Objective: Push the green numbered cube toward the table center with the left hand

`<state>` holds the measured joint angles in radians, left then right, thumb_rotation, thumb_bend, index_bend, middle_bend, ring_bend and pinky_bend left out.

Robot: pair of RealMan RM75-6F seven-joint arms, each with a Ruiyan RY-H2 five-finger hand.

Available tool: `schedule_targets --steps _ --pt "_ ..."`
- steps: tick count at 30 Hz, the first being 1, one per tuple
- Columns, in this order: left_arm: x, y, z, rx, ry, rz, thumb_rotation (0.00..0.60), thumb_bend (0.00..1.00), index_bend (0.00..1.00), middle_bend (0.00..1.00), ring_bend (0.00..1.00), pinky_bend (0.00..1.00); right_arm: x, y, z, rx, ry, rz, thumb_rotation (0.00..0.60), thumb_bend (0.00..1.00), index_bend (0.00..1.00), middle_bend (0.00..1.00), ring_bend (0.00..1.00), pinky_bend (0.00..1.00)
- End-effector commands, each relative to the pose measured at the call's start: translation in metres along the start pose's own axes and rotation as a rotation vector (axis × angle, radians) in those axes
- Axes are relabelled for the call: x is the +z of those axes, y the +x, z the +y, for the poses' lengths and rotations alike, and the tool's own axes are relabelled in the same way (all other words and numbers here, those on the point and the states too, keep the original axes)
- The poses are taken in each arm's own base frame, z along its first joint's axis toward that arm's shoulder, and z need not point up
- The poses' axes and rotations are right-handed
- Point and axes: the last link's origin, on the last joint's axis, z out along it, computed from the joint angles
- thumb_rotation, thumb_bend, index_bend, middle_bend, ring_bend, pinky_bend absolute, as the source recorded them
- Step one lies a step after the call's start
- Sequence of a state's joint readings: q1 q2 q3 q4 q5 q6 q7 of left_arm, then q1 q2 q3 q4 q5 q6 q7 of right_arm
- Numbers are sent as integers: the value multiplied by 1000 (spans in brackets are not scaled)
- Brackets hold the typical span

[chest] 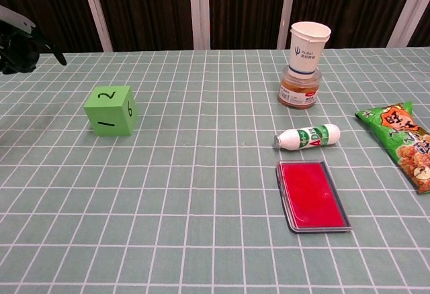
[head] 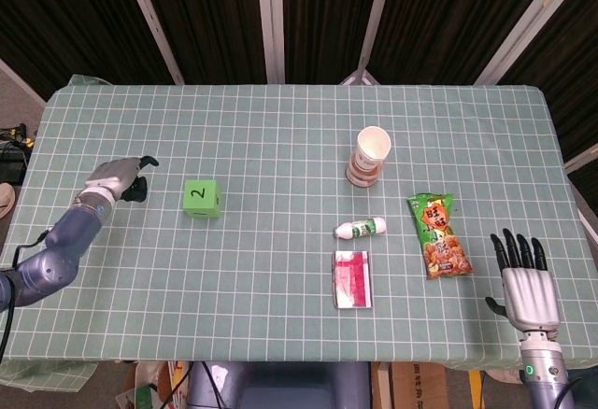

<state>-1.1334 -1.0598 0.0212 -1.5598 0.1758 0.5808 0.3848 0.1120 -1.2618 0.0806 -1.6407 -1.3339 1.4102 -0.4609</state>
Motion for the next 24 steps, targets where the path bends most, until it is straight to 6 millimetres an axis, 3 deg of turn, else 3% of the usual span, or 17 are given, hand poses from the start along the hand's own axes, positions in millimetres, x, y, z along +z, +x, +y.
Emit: schedule_targets --steps 1,24 --pt "4 -6 7 -7 -29 13 600 1000 187 852 695 715 0 0 1 -5 -6 -1 600 45 66 0 33 0" --pt "16 -24 39 -61 -101 20 600 1000 217 852 690 716 -3 5 6 11 -33 3 600 45 66 0 33 0"
